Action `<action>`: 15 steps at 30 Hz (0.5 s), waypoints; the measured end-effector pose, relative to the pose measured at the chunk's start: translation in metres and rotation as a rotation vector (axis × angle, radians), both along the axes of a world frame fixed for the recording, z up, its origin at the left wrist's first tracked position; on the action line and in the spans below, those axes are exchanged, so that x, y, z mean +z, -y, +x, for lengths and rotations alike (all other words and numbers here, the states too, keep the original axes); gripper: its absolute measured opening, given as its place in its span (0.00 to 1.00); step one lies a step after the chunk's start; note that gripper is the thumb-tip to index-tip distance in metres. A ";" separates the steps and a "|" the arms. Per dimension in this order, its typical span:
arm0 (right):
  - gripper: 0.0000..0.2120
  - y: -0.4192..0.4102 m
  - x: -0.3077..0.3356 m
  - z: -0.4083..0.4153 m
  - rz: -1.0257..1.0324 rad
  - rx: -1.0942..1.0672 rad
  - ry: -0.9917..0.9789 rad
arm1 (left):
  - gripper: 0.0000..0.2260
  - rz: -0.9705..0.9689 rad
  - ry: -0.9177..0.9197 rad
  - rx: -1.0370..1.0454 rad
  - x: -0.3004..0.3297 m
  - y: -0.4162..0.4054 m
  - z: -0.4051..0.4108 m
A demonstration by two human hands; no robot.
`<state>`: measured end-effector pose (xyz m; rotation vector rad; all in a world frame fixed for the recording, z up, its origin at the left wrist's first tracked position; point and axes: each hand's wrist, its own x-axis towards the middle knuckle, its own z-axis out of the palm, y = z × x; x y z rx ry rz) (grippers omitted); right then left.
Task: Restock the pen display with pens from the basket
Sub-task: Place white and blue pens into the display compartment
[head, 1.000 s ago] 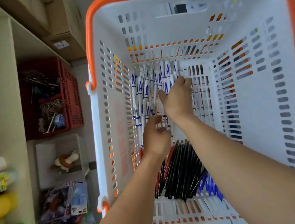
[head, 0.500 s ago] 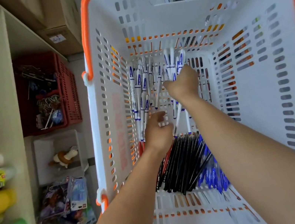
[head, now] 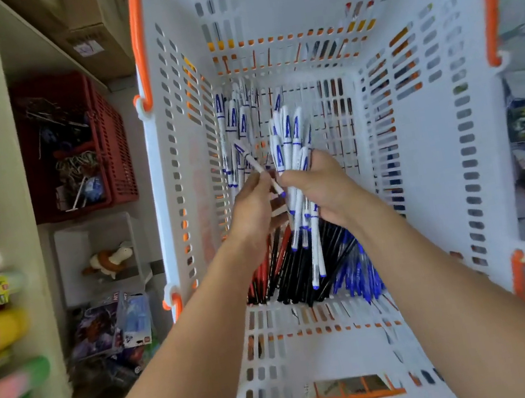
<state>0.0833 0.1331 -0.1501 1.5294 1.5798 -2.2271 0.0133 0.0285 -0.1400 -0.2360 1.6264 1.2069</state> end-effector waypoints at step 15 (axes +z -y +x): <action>0.07 0.016 0.000 0.045 0.114 -0.196 0.082 | 0.06 -0.109 -0.289 -0.448 0.011 0.027 0.019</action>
